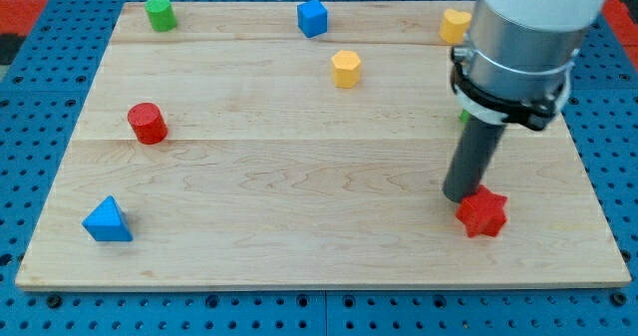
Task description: Push the yellow hexagon to the bottom center
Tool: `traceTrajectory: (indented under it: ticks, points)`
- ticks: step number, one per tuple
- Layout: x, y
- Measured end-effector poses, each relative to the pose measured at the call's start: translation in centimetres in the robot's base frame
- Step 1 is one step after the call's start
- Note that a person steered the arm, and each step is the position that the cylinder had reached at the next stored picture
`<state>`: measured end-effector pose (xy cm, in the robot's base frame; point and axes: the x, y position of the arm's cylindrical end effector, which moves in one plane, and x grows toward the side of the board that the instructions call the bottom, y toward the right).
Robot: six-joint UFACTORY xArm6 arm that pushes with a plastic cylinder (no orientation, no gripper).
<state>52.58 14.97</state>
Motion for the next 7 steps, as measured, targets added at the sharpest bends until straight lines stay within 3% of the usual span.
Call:
traceTrajectory:
  ticks: [1,2,4,6,7]
  points:
    - [1.5,1.4]
    - [0.1,-1.8]
    - [-7.8,-10.0]
    - [-16.8,-2.8]
    - [-18.9,-6.4]
